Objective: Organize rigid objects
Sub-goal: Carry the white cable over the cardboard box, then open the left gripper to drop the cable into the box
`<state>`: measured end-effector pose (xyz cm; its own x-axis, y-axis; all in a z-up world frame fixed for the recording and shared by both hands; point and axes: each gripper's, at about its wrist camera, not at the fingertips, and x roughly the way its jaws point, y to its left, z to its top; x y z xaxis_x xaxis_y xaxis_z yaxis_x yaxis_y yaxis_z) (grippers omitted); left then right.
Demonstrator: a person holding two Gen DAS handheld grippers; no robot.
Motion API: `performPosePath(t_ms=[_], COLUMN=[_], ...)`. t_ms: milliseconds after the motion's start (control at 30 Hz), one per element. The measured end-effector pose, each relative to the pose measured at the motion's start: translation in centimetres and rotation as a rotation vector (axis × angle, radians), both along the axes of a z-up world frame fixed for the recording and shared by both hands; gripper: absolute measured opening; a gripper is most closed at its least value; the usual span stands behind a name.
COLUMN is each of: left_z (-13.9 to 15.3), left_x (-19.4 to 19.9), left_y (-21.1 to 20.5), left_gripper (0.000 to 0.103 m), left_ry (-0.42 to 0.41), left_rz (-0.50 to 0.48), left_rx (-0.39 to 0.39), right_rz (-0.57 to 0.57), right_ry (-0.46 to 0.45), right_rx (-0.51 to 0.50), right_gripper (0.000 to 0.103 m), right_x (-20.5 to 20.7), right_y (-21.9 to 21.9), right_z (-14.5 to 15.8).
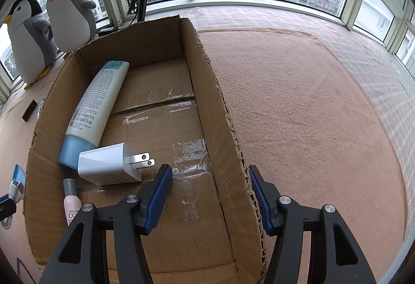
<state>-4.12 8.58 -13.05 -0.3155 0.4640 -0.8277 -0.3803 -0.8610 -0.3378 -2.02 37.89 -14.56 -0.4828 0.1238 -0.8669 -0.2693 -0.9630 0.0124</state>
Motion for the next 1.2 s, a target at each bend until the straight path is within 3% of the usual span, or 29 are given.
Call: performPosePath(t_ms=[300,567,933,1200], left_z=[2.9,5.3,4.3,4.0], left_x=[-1.8,-4.4,-7.7,-8.5], left_y=[1.4,6.0,14.4,16.6], left_gripper=[0.015,0.015,0.015,0.018], left_ry=[0.068,0.127,0.127,0.126], left_rz=[-0.014,-0.08,-0.169,-0.181], left_rx=[0.027,0.059,0.035,0.007], right_rz=[-0.002,-0.002,-0.004,-0.004], right_ry=[0.001,0.001,0.003,0.003], right_rx=[-0.003,-0.005,-0.013,-0.015], right_gripper=[0.055,0.055,0.055,0.055], right_x=[-0.1,-0.1,-0.2,-0.4], right_y=[-0.1,-0.1,-0.3,-0.5], right_z=[0.0,0.0,0.0,-0.1])
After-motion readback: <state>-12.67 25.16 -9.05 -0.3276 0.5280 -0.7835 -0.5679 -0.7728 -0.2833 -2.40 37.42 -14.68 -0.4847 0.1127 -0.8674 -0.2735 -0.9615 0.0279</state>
